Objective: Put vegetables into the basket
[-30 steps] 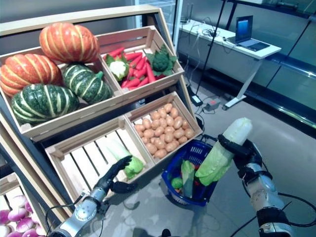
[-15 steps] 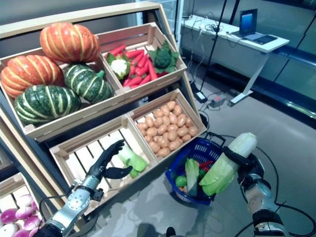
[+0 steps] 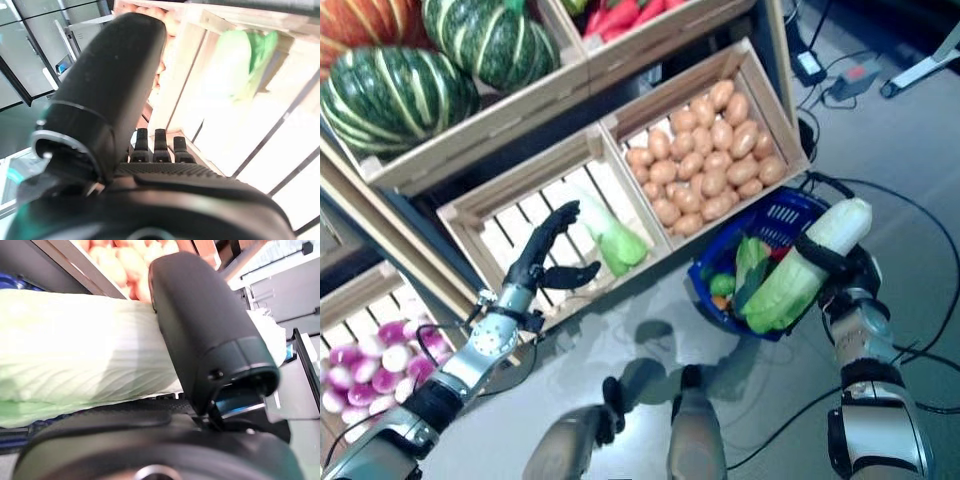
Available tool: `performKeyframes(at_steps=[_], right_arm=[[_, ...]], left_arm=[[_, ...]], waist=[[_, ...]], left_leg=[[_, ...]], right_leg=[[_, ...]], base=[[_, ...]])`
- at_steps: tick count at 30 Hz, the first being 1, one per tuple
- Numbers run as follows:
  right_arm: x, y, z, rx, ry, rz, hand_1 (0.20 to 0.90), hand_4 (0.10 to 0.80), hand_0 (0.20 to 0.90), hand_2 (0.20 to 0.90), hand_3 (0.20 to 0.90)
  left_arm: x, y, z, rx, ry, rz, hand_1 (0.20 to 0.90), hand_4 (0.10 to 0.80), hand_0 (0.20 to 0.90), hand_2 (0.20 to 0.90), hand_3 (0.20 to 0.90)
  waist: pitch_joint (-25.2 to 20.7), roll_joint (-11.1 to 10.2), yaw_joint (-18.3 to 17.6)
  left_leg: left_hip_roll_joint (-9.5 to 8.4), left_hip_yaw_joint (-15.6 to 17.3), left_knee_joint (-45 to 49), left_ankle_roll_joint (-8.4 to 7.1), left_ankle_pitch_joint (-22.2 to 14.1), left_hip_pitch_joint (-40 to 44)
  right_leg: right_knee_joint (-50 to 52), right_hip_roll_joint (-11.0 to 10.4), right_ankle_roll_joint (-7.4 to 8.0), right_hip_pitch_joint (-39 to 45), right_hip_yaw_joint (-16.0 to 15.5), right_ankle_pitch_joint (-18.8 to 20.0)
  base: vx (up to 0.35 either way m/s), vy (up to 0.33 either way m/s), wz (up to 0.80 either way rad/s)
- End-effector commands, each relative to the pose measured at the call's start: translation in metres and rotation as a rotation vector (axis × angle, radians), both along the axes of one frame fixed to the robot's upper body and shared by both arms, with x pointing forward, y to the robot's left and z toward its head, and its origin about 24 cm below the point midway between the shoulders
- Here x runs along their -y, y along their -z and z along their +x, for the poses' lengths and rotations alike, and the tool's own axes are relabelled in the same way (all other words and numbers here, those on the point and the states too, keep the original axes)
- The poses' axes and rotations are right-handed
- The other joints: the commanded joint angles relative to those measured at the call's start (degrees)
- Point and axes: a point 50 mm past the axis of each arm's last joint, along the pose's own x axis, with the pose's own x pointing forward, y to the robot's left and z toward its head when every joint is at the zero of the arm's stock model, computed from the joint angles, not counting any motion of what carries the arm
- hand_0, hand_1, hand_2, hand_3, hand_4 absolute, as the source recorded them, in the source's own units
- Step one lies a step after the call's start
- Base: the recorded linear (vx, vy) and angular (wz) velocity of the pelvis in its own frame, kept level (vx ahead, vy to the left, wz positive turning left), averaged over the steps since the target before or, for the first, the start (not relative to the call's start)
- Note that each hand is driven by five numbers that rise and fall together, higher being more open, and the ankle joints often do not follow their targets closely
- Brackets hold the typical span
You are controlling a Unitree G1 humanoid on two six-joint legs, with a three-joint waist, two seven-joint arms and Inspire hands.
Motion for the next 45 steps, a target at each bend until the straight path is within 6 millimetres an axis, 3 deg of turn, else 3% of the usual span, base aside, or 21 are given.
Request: performKeyframes(at_steps=[1, 9, 10, 11, 15, 21, 26, 32, 35, 39, 45], right_arm=[[0.018, -0.051, 0.003, 0.170, 0.064, -0.166, 0.300, 0.400, 0.300, 0.300, 0.300], [0.024, -0.091, 0.009, 0.227, 0.142, -0.253, 0.300, 0.400, 0.300, 0.300, 0.300], [0.026, -0.097, 0.009, 0.224, 0.159, -0.268, 0.575, 0.584, 0.575, 0.575, 0.575], [0.027, -0.100, 0.009, 0.218, 0.163, -0.269, 0.900, 0.800, 0.900, 0.900, 0.900], [0.031, -0.108, 0.010, 0.218, 0.181, -0.238, 0.900, 0.800, 0.900, 0.900, 0.900], [0.029, -0.112, 0.011, 0.229, 0.136, -0.245, 0.900, 0.800, 0.900, 0.900, 0.900], [0.032, -0.098, 0.006, 0.213, 0.101, -0.225, 0.900, 0.800, 0.900, 0.900, 0.900], [0.038, -0.095, -0.001, 0.196, 0.072, -0.262, 0.900, 0.800, 0.900, 0.900, 0.900], [0.039, -0.104, -0.002, 0.215, 0.054, -0.284, 0.900, 0.800, 0.900, 0.900, 0.900], [0.036, -0.115, 0.001, 0.239, 0.019, -0.317, 0.900, 0.800, 0.900, 0.900, 0.900], [0.027, -0.123, 0.007, 0.250, -0.047, -0.340, 0.900, 0.800, 0.900, 0.900, 0.900]], left_arm=[[-0.003, -0.052, 0.000, 0.262, -0.002, -0.136, 0.900, 0.800, 0.900, 0.900, 0.900], [-0.003, -0.072, -0.006, 0.395, -0.041, -0.221, 0.900, 0.800, 0.900, 0.900, 0.900], [-0.002, -0.076, -0.007, 0.415, -0.042, -0.225, 0.900, 0.800, 0.900, 0.900, 0.900], [-0.003, -0.080, -0.008, 0.441, -0.050, -0.229, 0.900, 0.800, 0.900, 0.900, 0.900], [-0.008, -0.099, -0.009, 0.543, -0.079, -0.216, 0.900, 0.800, 0.900, 0.900, 0.900], [-0.012, -0.129, -0.004, 0.703, -0.173, -0.091, 0.900, 0.800, 0.900, 0.900, 0.900], [-0.032, -0.157, 0.003, 0.804, -0.314, -0.002, 0.900, 0.800, 0.900, 0.900, 0.900], [-0.052, -0.171, 0.008, 0.850, -0.436, 0.053, 0.900, 0.800, 0.900, 0.900, 0.900], [-0.062, -0.176, 0.010, 0.846, -0.469, 0.084, 0.900, 0.800, 0.900, 0.900, 0.900], [-0.071, -0.187, 0.013, 0.877, -0.538, 0.243, 0.900, 0.800, 0.900, 0.900, 0.900], [-0.097, -0.194, 0.025, 0.832, -0.620, 0.633, 0.900, 0.800, 0.900, 0.900, 0.900]], waist=[[-0.75, -0.43, 0.97], [2.48, 1.63, 0.32], [2.93, 1.84, 0.20], [3.29, 2.03, 0.04], [3.91, 1.97, -0.30], [3.58, 1.23, -1.20], [2.81, 0.50, -2.26], [2.36, 0.43, -3.41], [2.13, 0.39, -3.78], [1.77, 0.33, -4.01], [1.38, 0.34, -4.80]], left_leg=[[-0.41, -1.92, 13.74, 0.99, -9.87, -7.36], [-1.32, -1.29, 26.30, 1.21, -13.53, -17.99], [-1.49, -1.38, 27.75, 1.19, -13.84, -19.31], [-1.37, -1.26, 28.52, 1.39, -14.00, -20.54], [-0.73, -1.33, 31.15, 1.55, -15.60, -23.39], [0.39, -1.23, 31.59, 1.32, -15.16, -25.03], [1.47, -0.54, 30.73, 0.78, -14.54, -24.25], [2.43, 0.24, 29.83, 0.03, -13.76, -22.91], [2.79, 0.62, 29.35, -0.27, -13.40, -22.30], [3.55, 1.16, 29.17, -0.35, -13.15, -22.02], [4.67, 2.02, 29.85, 0.04, -13.43, -22.03]], right_leg=[[10.50, -2.54, -3.73, -2.38, -1.08, -4.45], [22.01, -2.85, -5.08, -13.75, 0.96, -7.90], [23.14, -2.66, -5.31, -15.02, 1.27, -8.23], [23.87, -2.47, -5.56, -16.30, 1.50, -8.48], [26.24, -1.08, -5.58, -19.73, 2.32, -9.76], [26.92, 0.29, -5.60, -21.71, 2.86, -9.44], [26.07, 1.06, -5.52, -21.35, 3.01, -8.95], [25.42, 1.26, -5.48, -20.53, 3.46, -8.59], [25.00, 1.32, -5.57, -20.18, 3.66, -8.56], [25.01, 1.30, -5.63, -20.27, 3.81, -8.42], [25.56, 1.00, -5.28, -20.86, 4.29, -8.13]], base=[[-0.104, 0.018, 0.12], [-0.083, 0.017, 0.03], [-0.072, 0.015, 0.00], [-0.041, 0.007, 0.01], [-0.051, -0.022, -0.06], [-0.023, -0.017, -0.06], [0.018, -0.004, -0.08], [0.050, 0.036, -0.08], [0.022, 0.025, -0.04], [0.001, 0.010, -0.01], [-0.008, 0.048, -0.04]])
